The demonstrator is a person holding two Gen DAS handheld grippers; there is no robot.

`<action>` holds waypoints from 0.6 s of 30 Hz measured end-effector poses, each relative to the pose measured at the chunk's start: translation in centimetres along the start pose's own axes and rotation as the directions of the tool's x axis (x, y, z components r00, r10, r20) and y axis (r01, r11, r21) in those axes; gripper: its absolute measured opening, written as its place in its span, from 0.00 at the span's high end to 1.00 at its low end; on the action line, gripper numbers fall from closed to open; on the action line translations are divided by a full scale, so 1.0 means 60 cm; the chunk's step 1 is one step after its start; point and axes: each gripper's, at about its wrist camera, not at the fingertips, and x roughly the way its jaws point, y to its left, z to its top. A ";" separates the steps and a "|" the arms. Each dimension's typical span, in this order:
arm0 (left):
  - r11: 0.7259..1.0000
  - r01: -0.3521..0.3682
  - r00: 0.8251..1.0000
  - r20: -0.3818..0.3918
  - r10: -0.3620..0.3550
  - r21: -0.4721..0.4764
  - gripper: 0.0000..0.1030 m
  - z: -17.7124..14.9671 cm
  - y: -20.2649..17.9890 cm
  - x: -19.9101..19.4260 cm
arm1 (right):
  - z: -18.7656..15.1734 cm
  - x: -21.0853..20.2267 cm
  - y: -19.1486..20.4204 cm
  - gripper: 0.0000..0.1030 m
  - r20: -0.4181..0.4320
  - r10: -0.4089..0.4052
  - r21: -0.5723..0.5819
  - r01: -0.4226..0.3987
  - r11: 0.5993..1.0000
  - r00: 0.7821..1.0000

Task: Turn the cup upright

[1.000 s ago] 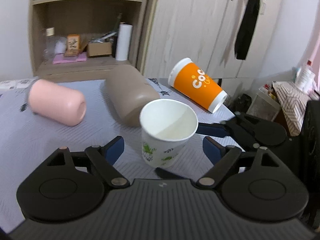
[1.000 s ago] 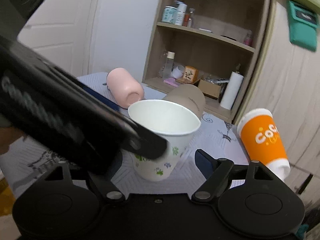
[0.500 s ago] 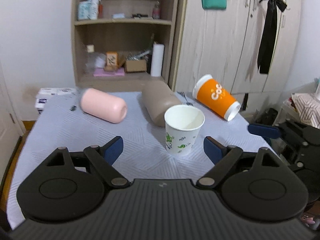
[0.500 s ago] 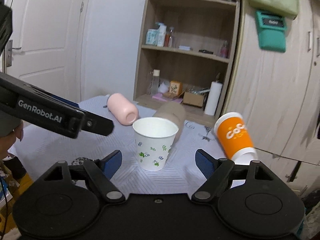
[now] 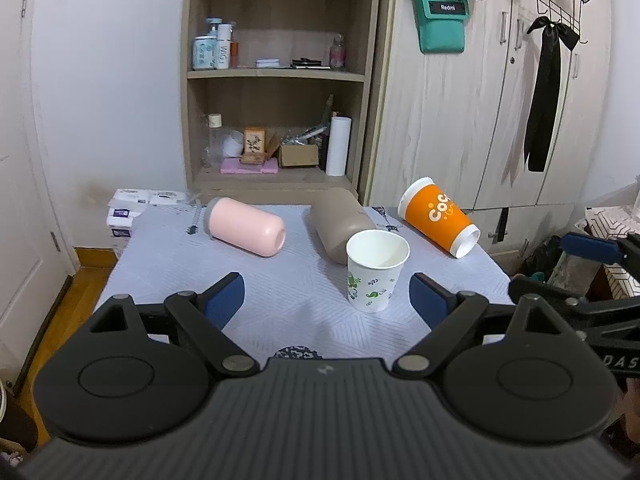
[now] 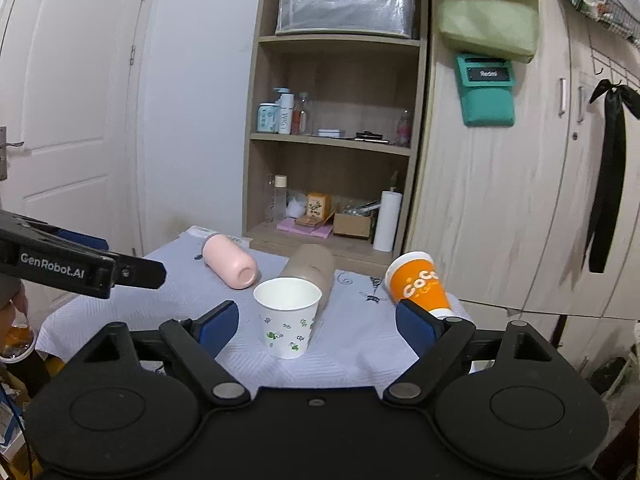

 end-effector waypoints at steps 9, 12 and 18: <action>0.998 -0.061 0.998 -0.003 0.061 0.004 0.01 0.008 0.002 -0.027 | 0.028 -0.025 0.000 0.00 -0.015 -0.125 0.055 0.126 0.991 0.992; 0.996 -0.087 0.996 -0.009 0.087 0.004 0.00 0.010 0.003 -0.032 | 0.030 -0.031 0.003 0.00 -0.016 -0.132 0.067 0.133 0.989 0.991; 0.989 -0.146 0.988 -0.056 0.147 0.021 0.00 0.009 0.001 -0.030 | 0.029 -0.032 0.003 0.00 -0.054 -0.149 0.122 0.155 0.980 0.987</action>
